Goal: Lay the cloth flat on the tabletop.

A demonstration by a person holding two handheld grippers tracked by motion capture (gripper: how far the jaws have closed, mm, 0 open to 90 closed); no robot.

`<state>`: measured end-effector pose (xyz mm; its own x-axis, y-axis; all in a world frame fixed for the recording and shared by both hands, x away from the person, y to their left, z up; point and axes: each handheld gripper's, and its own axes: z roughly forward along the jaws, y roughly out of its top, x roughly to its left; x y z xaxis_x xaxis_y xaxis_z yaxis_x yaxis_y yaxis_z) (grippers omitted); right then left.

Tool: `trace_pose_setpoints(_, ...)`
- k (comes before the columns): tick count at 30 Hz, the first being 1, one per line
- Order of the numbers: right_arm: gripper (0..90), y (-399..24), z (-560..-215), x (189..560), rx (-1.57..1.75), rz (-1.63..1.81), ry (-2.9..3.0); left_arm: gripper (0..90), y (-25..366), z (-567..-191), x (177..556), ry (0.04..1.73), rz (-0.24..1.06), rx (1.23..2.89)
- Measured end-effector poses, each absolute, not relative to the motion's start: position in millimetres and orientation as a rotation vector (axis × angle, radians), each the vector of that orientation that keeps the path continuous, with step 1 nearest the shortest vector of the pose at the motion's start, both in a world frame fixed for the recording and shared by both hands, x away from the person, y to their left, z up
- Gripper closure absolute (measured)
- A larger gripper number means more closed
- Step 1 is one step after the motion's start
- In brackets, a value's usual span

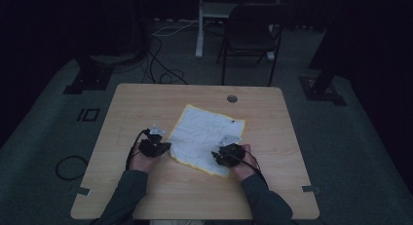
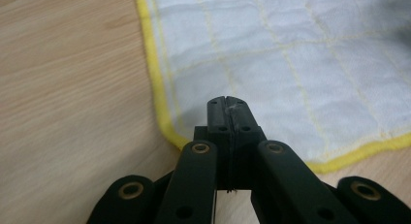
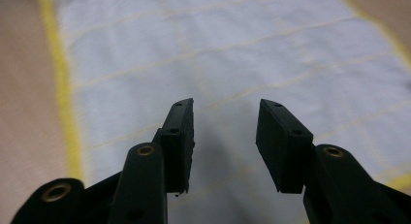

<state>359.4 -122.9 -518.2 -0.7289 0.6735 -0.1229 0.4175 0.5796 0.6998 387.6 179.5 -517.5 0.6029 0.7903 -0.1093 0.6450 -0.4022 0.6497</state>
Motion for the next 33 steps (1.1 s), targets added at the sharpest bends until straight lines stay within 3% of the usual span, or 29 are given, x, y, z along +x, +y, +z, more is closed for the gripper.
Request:
trace_pose_setpoints(14,61.5,-133.6,-533.9,354.8,0.937,0.909,2.483,88.5,150.5,-528.3,405.9,1.083,0.251,2.218)
trace_pose_setpoints(33,65.2,-181.2,-535.0,355.4,1.074,0.918,2.43,74.9,148.4,-521.0,427.3,1.087,0.36,2.179)
